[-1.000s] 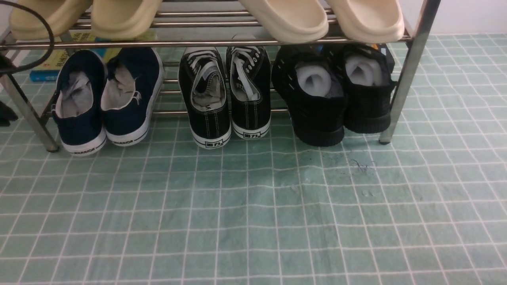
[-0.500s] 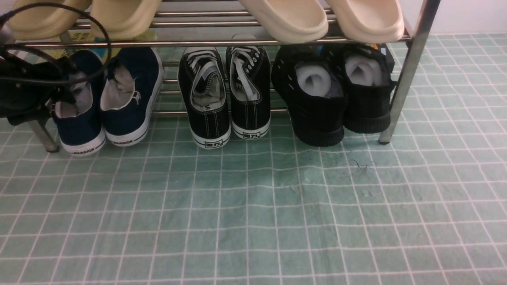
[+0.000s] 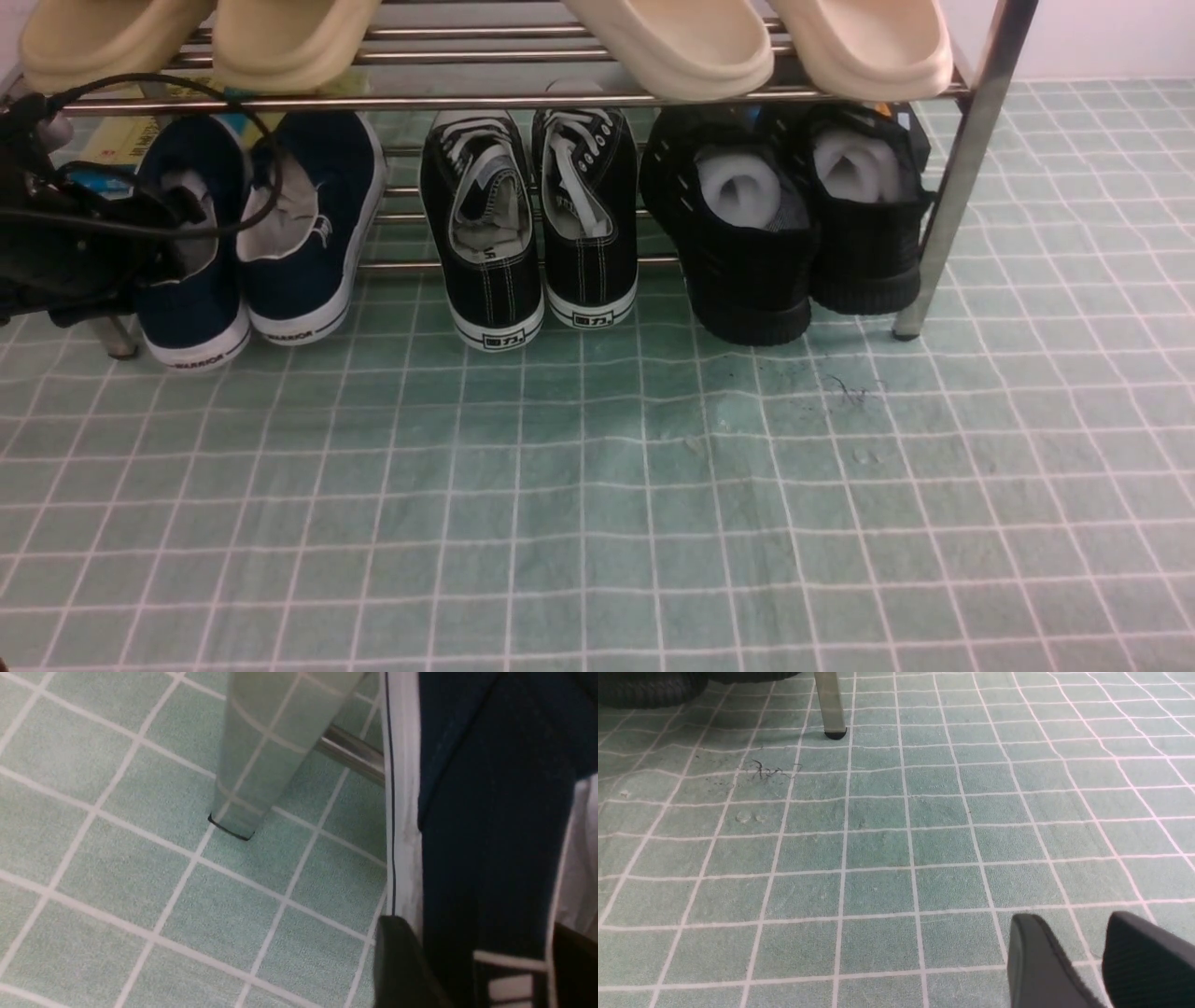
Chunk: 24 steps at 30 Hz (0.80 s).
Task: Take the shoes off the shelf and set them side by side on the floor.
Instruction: 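Grasp the leftmost shoe on the bottom shelf of the shoe rack with the left gripper, then set the held shoe down on the floor in front of the rack with the left gripper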
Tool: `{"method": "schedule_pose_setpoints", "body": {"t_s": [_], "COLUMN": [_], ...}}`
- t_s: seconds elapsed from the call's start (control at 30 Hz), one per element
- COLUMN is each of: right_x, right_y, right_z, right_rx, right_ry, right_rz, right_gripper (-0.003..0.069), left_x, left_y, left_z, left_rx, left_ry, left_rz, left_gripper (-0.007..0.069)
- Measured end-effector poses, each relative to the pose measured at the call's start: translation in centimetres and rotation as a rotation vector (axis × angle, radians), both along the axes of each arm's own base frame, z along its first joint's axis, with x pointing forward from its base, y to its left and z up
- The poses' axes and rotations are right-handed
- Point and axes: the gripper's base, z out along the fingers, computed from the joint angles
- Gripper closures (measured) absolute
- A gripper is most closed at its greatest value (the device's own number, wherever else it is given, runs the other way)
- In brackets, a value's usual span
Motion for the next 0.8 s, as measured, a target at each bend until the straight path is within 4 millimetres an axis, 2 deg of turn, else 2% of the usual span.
{"method": "schedule_pose_setpoints", "body": {"t_s": [0.03,0.1,0.13,0.2,0.33,0.4,0.5,0.6,0.8], "right_x": [0.0,0.0,0.0,0.0,0.0,0.0,0.0,0.0,0.0], "right_y": [0.0,0.0,0.0,0.0,0.0,0.0,0.0,0.0,0.0], "right_z": [0.0,0.0,0.0,0.0,0.0,0.0,0.0,0.0,0.0], "right_rx": [0.0,0.0,0.0,0.0,0.0,0.0,0.0,0.0,0.0], "right_ry": [0.0,0.0,0.0,0.0,0.0,0.0,0.0,0.0,0.0], "right_rz": [0.0,0.0,0.0,0.0,0.0,0.0,0.0,0.0,0.0], "right_gripper": [0.0419,0.0419,0.0419,0.0419,0.0419,0.0419,0.0419,0.0419,0.0419], "left_x": [0.0,0.0,-0.1,-0.2,-0.7,-1.7,-3.2,-5.7,-9.4], "left_y": [0.0,0.0,0.1,0.1,0.0,-0.1,-0.2,-0.1,0.4], "left_z": [-0.1,-0.2,-0.2,-0.1,0.5,1.8,3.8,6.5,8.9], "left_rx": [0.0,0.003,0.012,0.01,0.016,0.026,0.046,0.096,0.201], "left_ry": [0.005,0.011,0.018,0.024,0.044,0.058,0.077,0.108,0.23], "left_rz": [-0.001,-0.004,-0.008,-0.007,-0.017,-0.025,-0.027,-0.021,0.018], "left_gripper": [0.0379,0.0449,0.0528,0.0579,0.0583,0.0583,0.0585,0.0586,0.0586]}}
